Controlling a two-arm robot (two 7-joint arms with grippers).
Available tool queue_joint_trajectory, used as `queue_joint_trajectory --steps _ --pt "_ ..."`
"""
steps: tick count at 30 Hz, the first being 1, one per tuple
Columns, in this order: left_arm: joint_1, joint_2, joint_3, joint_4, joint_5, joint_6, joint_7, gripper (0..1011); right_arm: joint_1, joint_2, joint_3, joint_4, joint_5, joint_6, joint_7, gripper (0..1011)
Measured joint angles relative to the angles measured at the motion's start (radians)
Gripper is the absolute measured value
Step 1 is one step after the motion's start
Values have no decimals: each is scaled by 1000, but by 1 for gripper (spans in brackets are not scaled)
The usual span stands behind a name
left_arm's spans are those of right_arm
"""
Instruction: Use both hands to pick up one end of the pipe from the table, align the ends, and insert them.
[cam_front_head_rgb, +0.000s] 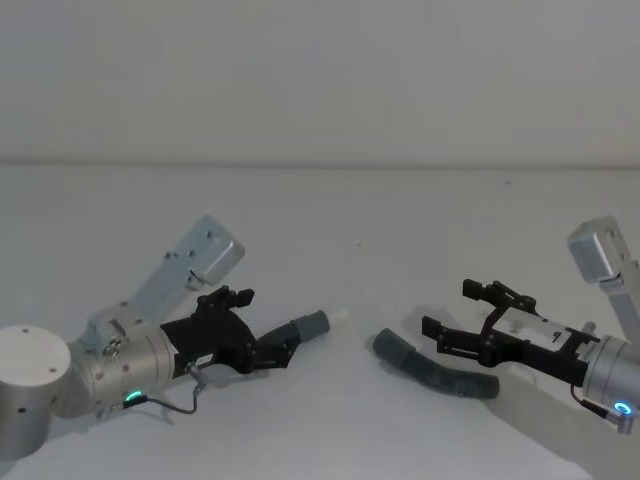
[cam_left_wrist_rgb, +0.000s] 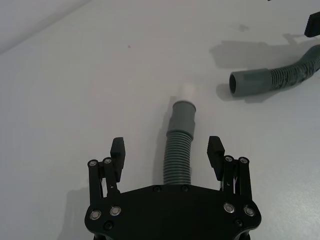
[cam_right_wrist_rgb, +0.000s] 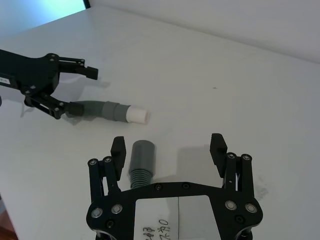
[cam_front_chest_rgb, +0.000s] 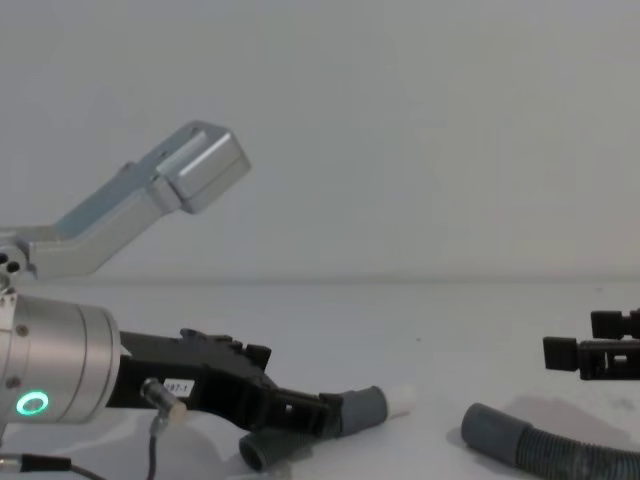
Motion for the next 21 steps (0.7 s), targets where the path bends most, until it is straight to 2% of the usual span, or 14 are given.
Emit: queue_joint_trajectory --steps 13,21 --pt "14 -1 2 -3 12 9 -7 1001 -6 37 -30 0 -2 -36 56 1002" --pt "22 -15 2 -3 18 14 -6 1001 -18 59 -43 -5 -2 -43 72 1002"
